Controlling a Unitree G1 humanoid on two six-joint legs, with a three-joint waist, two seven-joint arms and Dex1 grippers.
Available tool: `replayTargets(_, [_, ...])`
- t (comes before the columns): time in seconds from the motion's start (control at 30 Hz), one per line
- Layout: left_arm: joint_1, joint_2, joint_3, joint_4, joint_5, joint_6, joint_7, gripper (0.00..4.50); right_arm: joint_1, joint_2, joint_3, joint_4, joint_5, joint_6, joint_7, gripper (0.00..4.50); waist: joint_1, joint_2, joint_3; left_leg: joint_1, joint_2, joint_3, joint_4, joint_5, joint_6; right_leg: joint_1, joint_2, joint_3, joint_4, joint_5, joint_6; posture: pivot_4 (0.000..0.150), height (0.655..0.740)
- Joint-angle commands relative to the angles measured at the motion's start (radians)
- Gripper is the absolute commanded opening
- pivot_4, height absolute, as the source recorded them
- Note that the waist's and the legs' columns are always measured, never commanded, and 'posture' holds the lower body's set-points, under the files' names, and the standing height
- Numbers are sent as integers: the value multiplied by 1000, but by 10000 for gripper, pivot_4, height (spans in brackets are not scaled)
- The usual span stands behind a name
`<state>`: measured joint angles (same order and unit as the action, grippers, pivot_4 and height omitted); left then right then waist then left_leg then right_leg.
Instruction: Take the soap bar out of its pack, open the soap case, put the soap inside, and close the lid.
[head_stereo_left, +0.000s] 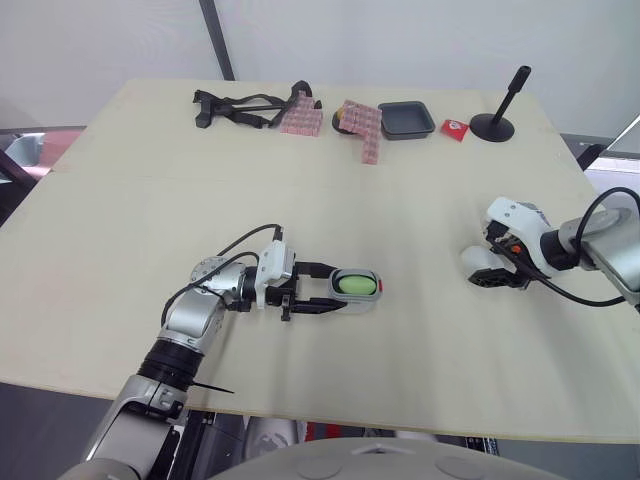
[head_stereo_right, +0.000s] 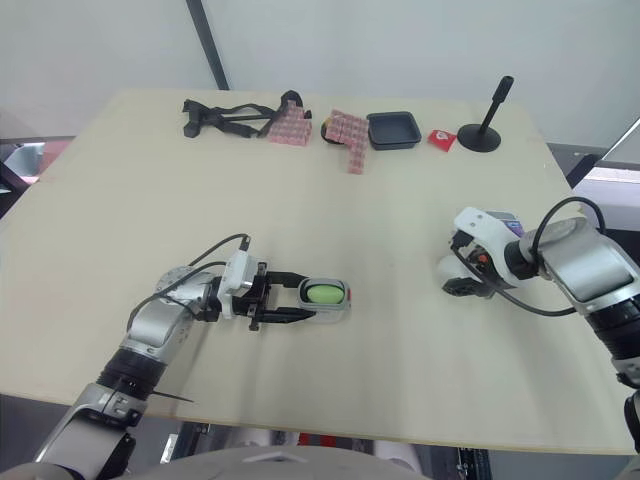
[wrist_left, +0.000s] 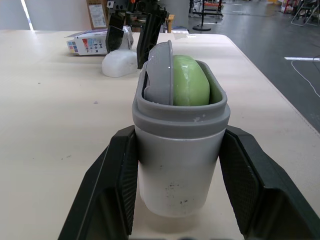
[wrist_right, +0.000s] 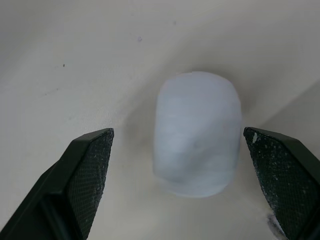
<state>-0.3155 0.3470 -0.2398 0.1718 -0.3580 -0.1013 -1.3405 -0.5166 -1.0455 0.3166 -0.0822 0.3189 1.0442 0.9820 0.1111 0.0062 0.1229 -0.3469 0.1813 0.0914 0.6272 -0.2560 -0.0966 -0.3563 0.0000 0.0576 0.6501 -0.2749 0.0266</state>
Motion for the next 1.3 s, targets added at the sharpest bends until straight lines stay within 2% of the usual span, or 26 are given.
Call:
replayTargets(0.03, [2, 3, -2, -20, 10, -5, 11, 18801, -2, -3, -22, 2, -21, -6, -3, 36781, 0, 0, 0, 0, 0, 0, 0, 0, 0, 0, 0, 0, 0, 0, 0, 1500, 7400])
replayTargets(0.07, [3, 4, -3, -20, 10, -5, 12, 18801, -2, -2, -22, 3, -21, -6, -3, 32057, 0, 0, 0, 0, 0, 0, 0, 0, 0, 0, 0, 0, 0, 0, 0, 1500, 7400])
replayTargets(0.2, [7, 5, -7, -22, 12, -5, 16, 18801, -1, -1, -21, 11, -28, -16, -1, 19973, 1, 0, 0, 0, 0, 0, 0, 0, 0, 0, 0, 0, 0, 0, 0, 1500, 7400])
replayTargets(0.23, [6, 5, -7, -21, 11, -5, 16, 18801, -1, -2, -20, 13, -31, -18, 1, 19319, 2, 0, 0, 0, 0, 0, 0, 0, 0, 0, 0, 0, 0, 0, 0, 1500, 7400])
replayTargets(0.47, [6, 5, -11, -19, 11, -5, 17, 18801, -5, -5, -22, 2, -43, -65, 24, 19320, 1, 0, 0, 0, 0, 0, 0, 0, 0, 0, 0, 0, 0, 0, 0, 1500, 7400])
replayTargets(0.7, [-6, 0, -9, -4, 11, -8, 17, 18801, -89, -46, -29, -121, -22, -153, 169, 19320, 0, 0, 0, 0, 0, 0, 0, 0, 0, 0, 0, 0, 0, 0, 0, 1500, 7400])
replayTargets(1.0, [-32, -25, -8, 21, 10, -9, 20, 18801, -290, -12, 22, -312, 57, -100, 326, 19320, 3, 0, 0, 0, 0, 0, 0, 0, 0, -1, 0, 0, 1, 0, 0, 1500, 7400])
replayTargets(1.3, [-41, -49, -10, 36, 18, -33, 29, 18801, -423, 63, 138, -408, 59, -10, 338, 19320, 1, 0, 0, -1, 0, 0, 0, 0, 0, -2, 0, 1, 2, 0, 0, 1500, 7400])
